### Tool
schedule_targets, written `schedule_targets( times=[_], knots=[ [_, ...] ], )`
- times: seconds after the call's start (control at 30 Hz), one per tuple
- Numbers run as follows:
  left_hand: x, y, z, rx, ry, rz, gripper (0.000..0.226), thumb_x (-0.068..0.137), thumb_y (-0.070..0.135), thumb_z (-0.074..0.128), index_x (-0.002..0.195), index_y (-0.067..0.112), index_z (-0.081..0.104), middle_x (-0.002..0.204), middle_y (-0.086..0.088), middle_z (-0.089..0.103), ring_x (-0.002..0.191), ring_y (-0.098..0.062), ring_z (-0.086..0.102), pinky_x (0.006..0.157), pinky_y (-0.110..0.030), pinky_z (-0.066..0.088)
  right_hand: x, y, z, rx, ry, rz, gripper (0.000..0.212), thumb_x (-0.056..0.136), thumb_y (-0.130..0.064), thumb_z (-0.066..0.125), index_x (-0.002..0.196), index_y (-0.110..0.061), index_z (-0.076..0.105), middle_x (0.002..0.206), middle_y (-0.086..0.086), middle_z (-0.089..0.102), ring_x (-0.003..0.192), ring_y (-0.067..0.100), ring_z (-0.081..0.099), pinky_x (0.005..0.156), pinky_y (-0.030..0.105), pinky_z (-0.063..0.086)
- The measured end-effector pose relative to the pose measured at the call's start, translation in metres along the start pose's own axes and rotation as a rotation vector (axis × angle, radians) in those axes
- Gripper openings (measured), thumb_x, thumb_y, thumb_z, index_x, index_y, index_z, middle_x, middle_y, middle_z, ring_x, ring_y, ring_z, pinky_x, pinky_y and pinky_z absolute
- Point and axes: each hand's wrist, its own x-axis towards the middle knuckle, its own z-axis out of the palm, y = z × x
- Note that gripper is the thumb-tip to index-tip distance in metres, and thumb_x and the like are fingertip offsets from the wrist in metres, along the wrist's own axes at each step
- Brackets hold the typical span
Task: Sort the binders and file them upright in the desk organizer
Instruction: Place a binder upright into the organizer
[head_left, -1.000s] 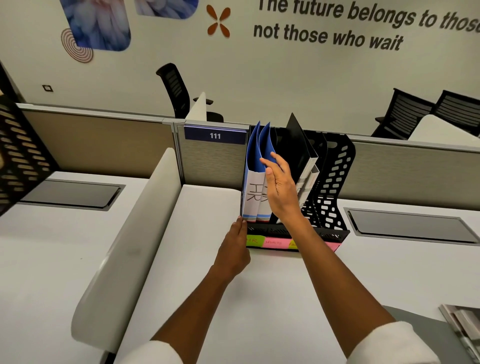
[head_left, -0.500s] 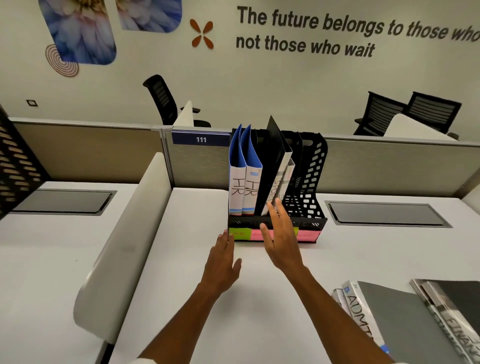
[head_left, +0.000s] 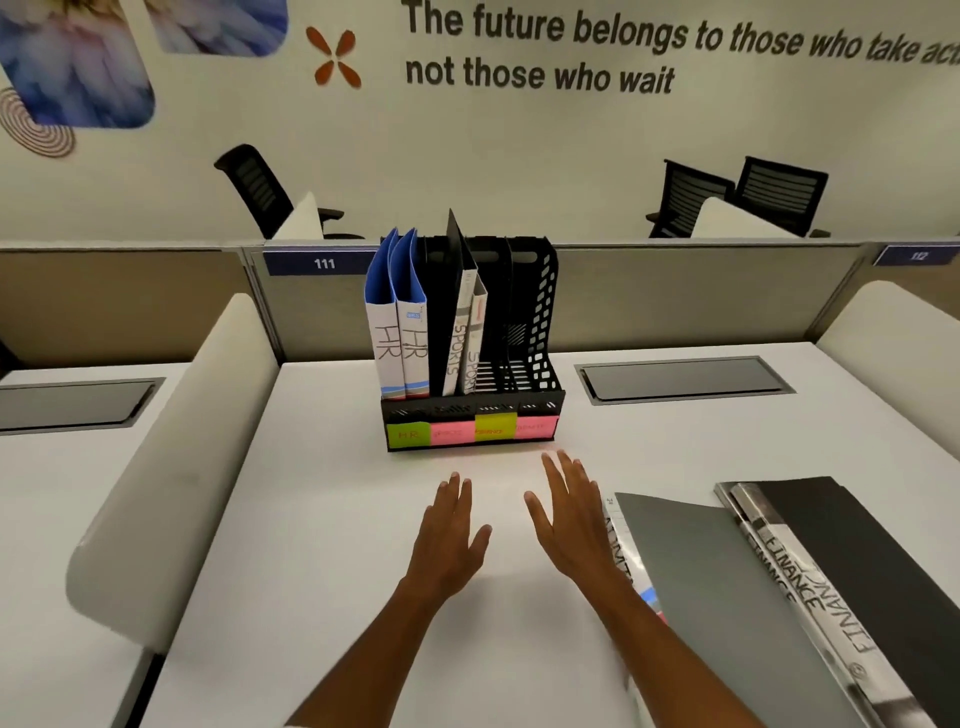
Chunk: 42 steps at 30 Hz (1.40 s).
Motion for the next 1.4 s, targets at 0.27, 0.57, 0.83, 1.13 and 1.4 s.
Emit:
schedule_targets(
  times=[0.27, 0.57, 0.83, 1.13, 1.4],
  knots=[
    [-0.045, 0.085, 0.053, -0.146, -0.019, -0.075, 0.07, 0.101, 0.048, 0.036, 0.155, 0.019, 0.005, 0.164, 0.0, -0.005, 0.151, -0.017, -0.006, 0.122, -0.033, 0.005, -0.053, 0.08, -0.044, 0.047, -0.05, 0.097, 0.058, 0.099, -0.05, 0.036, 0.151, -0.025, 0.027, 0.159, 0.002, 0.023, 0.147, 0.022, 0.018, 0.12, 0.042, 0.014],
    [-0.089, 0.157, 0.098, -0.222, -0.083, -0.157, 0.075, 0.095, 0.062, 0.033, 0.155, 0.022, 0.011, 0.164, 0.001, -0.002, 0.151, -0.017, -0.005, 0.121, -0.036, 0.009, -0.122, 0.171, -0.073, 0.075, -0.161, 0.232, 0.063, 0.098, -0.059, 0.026, 0.152, -0.027, 0.021, 0.161, 0.004, 0.015, 0.148, 0.026, 0.012, 0.12, 0.047, 0.013],
    [-0.113, 0.2, 0.116, -0.257, -0.107, -0.237, 0.072, 0.092, 0.067, 0.035, 0.151, 0.027, 0.026, 0.163, -0.002, 0.007, 0.151, -0.023, 0.006, 0.119, -0.044, 0.022, -0.159, 0.219, -0.082, 0.048, -0.199, 0.287, 0.065, 0.095, -0.063, 0.024, 0.15, -0.029, 0.023, 0.16, 0.006, 0.017, 0.147, 0.03, 0.017, 0.117, 0.053, 0.019],
    [-0.112, 0.233, 0.119, -0.501, -0.07, -0.461, 0.065, 0.086, 0.058, 0.06, 0.136, 0.018, 0.047, 0.146, -0.011, 0.036, 0.137, -0.028, 0.037, 0.108, -0.038, 0.039, -0.167, 0.228, -0.083, 0.134, -0.302, 0.29, 0.066, 0.092, -0.068, 0.03, 0.149, -0.034, 0.024, 0.162, 0.004, 0.012, 0.148, 0.033, 0.01, 0.116, 0.057, 0.018],
    [-0.096, 0.235, 0.11, -0.753, -0.005, -0.571, 0.048, 0.08, 0.039, 0.075, 0.112, 0.007, 0.063, 0.109, -0.012, 0.064, 0.105, -0.027, 0.062, 0.092, -0.043, 0.054, -0.16, 0.23, -0.094, 0.182, -0.329, 0.306, 0.07, 0.087, -0.075, 0.03, 0.147, -0.038, 0.029, 0.16, 0.002, 0.018, 0.146, 0.033, 0.015, 0.114, 0.057, 0.023]
  ],
)
